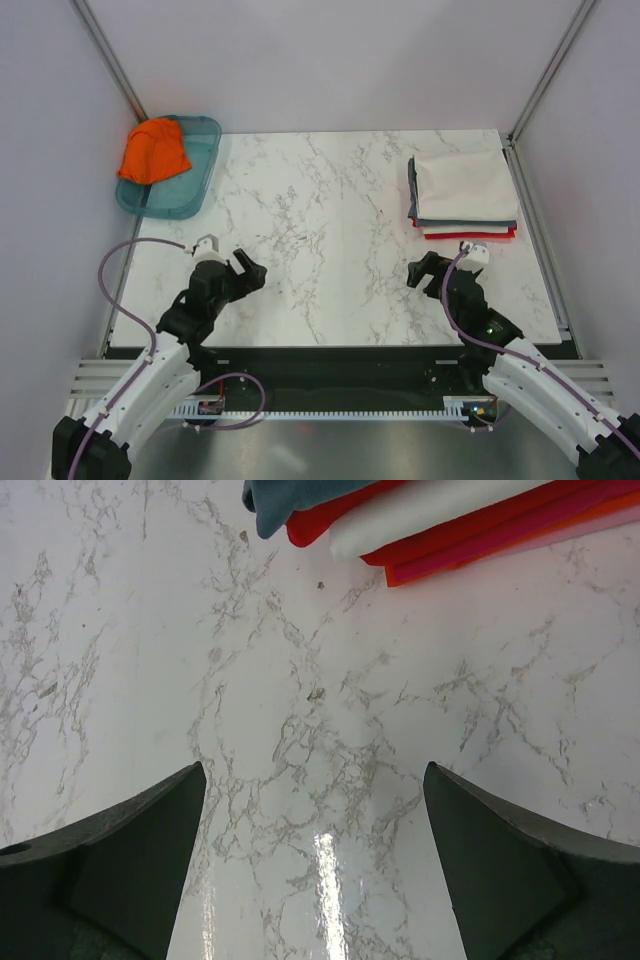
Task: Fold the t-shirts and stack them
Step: Grab the tshirt from the pile
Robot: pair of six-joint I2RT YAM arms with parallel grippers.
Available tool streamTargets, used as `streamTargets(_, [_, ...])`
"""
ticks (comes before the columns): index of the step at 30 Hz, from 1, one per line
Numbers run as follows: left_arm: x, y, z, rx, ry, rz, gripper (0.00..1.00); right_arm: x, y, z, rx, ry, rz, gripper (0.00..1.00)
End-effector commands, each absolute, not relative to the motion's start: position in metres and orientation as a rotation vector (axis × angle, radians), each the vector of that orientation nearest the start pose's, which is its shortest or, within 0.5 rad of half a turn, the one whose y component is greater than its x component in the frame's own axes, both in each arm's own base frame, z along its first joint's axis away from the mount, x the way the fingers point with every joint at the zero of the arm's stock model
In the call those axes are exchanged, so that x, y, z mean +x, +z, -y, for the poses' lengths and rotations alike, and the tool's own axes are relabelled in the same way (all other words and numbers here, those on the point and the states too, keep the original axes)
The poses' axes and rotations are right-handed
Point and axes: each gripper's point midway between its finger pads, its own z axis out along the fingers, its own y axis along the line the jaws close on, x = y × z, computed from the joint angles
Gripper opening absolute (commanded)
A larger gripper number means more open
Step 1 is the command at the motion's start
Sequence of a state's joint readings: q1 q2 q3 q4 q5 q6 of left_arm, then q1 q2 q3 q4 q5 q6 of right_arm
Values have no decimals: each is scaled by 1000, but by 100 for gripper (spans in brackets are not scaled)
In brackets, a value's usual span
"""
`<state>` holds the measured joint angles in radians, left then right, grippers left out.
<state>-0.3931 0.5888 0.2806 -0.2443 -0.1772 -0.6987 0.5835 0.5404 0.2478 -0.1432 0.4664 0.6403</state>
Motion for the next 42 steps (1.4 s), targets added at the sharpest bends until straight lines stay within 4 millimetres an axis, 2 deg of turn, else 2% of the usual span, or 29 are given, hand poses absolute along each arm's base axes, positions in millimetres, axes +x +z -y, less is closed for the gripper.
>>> streamTargets(1, [253,126,91,-509,-474,-2012,100,245,115,-92,363,344,-1911,98])
streamTargets(2, [263,144,84,-533,-433,-1968,100,245,115,-92,363,345,-1912,98])
streamTargets(4, [275,146,76,-543,-346,-2004,100,245,114,-91,366,340,-1915,98])
streamTargets(5, [289,170,71,-573,-337,-1968,100,244,113,-91,368,341,-1917,98])
streamTargets(7, [305,167,70,-619,-305,-2031,100,244,113,-92,366,343,-1919,98])
streamTargets(8, [320,192,76,-611,-365,-2008,100,244,113,-92,366,346,-1918,98])
streamTargets(9, [335,182,67,-657,-338,-2048,100,244,113,-92,368,344,-1918,98])
streamTargets(10, [347,188,62,-678,-348,-2047,100,244,113,-91,369,342,-1919,98])
streamTargets(11, [363,214,60,-692,-382,-2008,100,244,113,-92,368,344,-1918,98])
streamTargets(13, [382,219,30,-813,-329,-1990,99,244,112,-93,362,347,-1924,98])
streamTargets(14, [401,230,11,-880,-295,-1948,99,244,114,-93,360,352,-1921,98])
streamTargets(16, [417,241,-7,-953,-264,-1889,97,244,112,-94,358,355,-1925,98])
streamTargets(17, [432,246,-32,-1013,-188,-1836,97,243,112,-94,355,355,-1926,98])
streamTargets(19, [450,249,-51,-1053,-131,-1801,94,243,112,-94,354,357,-1927,98])
streamTargets(20, [468,252,-66,-1075,-108,-1784,93,243,113,-95,355,358,-1925,98])
streamTargets(22, [489,248,-79,-1062,-78,-1798,92,243,113,-96,348,361,-1928,98])
streamTargets(23, [501,266,-92,-1059,-71,-1764,91,243,112,-96,343,361,-1931,98])
streamTargets(24, [517,236,-102,-1079,-25,-1823,90,243,112,-96,338,361,-1930,98])
streamTargets(25, [525,230,-109,-1090,-10,-1833,89,243,113,-95,341,361,-1926,98])
streamTargets(26, [539,243,-122,-1096,-7,-1800,88,243,113,-96,340,363,-1925,98])
streamTargets(27, [547,207,-130,-1127,39,-1873,87,243,114,-96,340,363,-1920,98])
streamTargets(28, [560,217,-139,-1131,41,-1842,85,243,113,-95,342,360,-1919,98])
streamTargets(30, [569,201,-151,-1153,63,-1860,84,243,113,-94,345,357,-1918,98])
streamTargets(31, [578,173,-154,-1164,84,-1900,84,244,113,-94,347,356,-1917,98])
streamTargets(32, [585,177,-161,-1165,94,-1875,84,244,113,-94,346,358,-1916,98])
streamTargets(34, [595,150,-167,-1186,121,-1890,84,244,112,-94,346,354,-1919,98])
streamTargets(37, [605,136,-178,-1189,167,-1881,84,244,112,-95,344,352,-1923,98])
streamTargets(38, [606,118,-182,-1195,210,-1897,84,244,112,-94,345,350,-1924,98])
streamTargets(42, [608,89,-200,-1180,350,-1908,85,244,112,-97,324,360,-1928,98])
